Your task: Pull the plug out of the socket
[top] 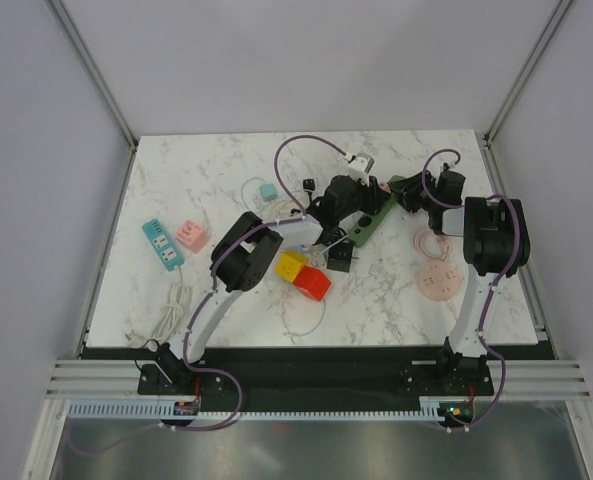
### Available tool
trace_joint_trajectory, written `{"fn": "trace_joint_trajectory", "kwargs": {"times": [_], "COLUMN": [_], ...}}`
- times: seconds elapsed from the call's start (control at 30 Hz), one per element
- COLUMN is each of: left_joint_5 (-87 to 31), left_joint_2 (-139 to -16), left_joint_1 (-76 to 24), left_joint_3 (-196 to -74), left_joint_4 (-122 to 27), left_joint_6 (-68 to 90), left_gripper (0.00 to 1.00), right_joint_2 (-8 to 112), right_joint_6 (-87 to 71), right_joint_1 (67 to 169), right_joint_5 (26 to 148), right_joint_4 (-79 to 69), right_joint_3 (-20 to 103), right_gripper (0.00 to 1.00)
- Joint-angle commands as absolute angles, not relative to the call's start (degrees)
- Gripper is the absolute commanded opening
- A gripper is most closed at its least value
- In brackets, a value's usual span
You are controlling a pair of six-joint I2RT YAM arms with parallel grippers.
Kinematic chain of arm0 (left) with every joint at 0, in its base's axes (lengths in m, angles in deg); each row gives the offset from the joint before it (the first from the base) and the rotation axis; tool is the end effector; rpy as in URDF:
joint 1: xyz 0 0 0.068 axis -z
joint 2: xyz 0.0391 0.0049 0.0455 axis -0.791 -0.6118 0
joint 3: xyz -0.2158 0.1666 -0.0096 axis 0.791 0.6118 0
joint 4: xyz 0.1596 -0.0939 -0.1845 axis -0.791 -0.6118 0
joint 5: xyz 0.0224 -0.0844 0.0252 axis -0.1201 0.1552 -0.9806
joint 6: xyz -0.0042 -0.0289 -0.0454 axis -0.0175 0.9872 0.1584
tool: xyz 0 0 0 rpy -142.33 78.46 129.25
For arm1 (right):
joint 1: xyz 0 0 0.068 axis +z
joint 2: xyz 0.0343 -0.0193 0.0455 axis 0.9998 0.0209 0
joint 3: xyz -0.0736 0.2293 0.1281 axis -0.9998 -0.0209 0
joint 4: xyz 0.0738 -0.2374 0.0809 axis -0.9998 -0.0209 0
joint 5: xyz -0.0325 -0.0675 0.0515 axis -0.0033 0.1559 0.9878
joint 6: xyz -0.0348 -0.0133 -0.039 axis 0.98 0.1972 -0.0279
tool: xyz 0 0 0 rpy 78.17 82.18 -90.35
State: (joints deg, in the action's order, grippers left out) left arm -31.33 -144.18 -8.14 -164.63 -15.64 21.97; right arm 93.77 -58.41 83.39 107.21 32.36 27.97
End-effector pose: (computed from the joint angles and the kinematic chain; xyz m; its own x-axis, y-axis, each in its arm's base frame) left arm 0.4017 -0.3939 0.1504 -0.3619 -0.1767 -0.9153 0.6665 0.6374 -0.3866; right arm 0.4305 -0.0243 0.1068 -0.5048 0.7970 -0.3316 0.1655 0.4664 0.8689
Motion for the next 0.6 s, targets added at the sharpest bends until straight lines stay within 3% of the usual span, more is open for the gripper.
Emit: {"fn": "trace_joint_trajectory", "kwargs": {"times": [0.0, 0.13, 0.33, 0.57], "left_joint_5": [-27.49, -21.75, -37.21, -17.11], "left_joint_2": [-136.28, -137.78, -135.76, -138.3], "left_joint_1": [-9.11, -12.11, -5.79, -11.49], "left_joint_3": [-163.59, -160.94, -168.13, -166.38], "left_joint_4": [-6.86, 1.87, -17.99, -6.06], "left_joint_6": [20.51, 31.62, 7.13, 28.51], "left_gripper": [0.02, 0.02, 0.02, 0.02], "right_joint_2": [94.63, 94.71, 94.89, 95.15], "right_joint_6": [-53.03, -53.21, -53.65, -55.23], "right_joint_1": [79.31, 78.96, 78.87, 78.08], "right_joint_5": [95.61, 95.69, 95.43, 95.25], "right_joint_4": [32.45, 32.45, 32.54, 34.2], "right_joint_3": [27.89, 27.72, 27.63, 26.31], "right_gripper": [0.0, 0.0, 0.0, 0.0]}}
